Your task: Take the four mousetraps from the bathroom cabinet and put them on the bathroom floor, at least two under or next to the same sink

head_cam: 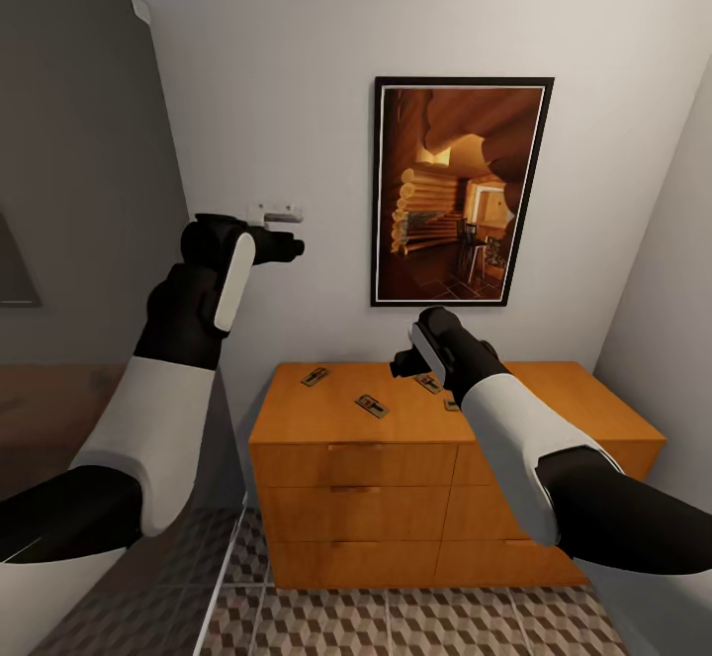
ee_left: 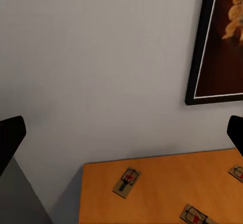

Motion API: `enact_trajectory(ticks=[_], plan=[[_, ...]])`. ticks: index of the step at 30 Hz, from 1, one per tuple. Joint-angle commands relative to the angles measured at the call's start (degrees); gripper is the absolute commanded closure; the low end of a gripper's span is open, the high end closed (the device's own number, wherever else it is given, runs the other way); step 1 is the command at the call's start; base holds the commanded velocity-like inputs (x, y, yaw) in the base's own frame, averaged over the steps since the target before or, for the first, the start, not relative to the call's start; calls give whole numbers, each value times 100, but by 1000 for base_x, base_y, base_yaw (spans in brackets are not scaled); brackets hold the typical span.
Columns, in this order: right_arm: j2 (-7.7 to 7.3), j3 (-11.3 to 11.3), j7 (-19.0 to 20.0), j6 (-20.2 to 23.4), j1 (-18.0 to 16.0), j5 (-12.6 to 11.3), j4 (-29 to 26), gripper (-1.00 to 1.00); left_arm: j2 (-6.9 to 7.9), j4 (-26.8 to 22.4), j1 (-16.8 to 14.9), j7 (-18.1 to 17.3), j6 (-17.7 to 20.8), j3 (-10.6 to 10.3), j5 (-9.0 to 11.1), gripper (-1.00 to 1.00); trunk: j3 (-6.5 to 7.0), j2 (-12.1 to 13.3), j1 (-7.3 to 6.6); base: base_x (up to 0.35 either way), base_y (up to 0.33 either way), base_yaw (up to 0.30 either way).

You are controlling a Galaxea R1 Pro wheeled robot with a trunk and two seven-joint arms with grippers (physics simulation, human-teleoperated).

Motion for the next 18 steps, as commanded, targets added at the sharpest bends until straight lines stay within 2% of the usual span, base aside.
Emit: enact_trajectory(ticks=[1, 12, 15, 18], plan=[[0, 15, -20, 21, -5, -16, -3, -100, 2, -6, 1, 55, 19, -5, 57, -100, -3, -4, 2, 0, 0, 0], [0, 32, 77, 21, -12, -22, 5, -100, 3, -16, 10, 55, 19, -3, 57, -100, -3, -4, 2, 0, 0, 0], [0, 41, 205, 21, -14, -23, 11, -100, 3, -16, 11, 55, 19, -3, 57, -100, -3, -4, 2, 0, 0, 0], [0, 80, 525, 21, -14, -19, 20, -100, 4, -17, 11, 55, 19, -4, 57, -100, -3, -4, 2, 0, 0, 0]])
